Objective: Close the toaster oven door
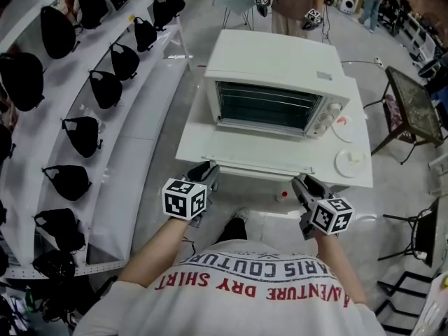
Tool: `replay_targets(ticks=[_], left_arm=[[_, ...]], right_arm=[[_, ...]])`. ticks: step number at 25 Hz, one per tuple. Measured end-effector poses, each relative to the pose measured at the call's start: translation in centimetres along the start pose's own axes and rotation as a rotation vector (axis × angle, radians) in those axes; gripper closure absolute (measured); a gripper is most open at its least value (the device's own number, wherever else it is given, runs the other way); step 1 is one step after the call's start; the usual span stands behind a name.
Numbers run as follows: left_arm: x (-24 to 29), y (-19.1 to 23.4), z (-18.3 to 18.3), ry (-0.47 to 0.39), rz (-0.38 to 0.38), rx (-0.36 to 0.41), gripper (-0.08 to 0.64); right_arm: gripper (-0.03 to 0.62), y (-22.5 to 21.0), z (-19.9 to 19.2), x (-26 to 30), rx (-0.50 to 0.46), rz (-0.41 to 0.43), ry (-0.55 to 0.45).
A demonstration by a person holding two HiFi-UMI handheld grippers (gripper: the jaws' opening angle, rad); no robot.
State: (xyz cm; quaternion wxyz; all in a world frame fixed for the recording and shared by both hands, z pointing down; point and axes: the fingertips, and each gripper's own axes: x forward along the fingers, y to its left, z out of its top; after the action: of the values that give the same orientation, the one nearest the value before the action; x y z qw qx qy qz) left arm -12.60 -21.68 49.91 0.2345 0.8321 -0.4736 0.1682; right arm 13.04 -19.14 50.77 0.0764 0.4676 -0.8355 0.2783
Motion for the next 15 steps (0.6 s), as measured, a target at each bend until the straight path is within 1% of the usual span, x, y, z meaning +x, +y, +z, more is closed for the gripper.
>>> replay_targets(ticks=[15], left_arm=[[-0.6, -0.2, 4.7, -0.082, 0.015, 0.019, 0.437]], right_arm=[[0.428, 0.6, 4.8, -0.2, -0.022, 0.020, -0.084]])
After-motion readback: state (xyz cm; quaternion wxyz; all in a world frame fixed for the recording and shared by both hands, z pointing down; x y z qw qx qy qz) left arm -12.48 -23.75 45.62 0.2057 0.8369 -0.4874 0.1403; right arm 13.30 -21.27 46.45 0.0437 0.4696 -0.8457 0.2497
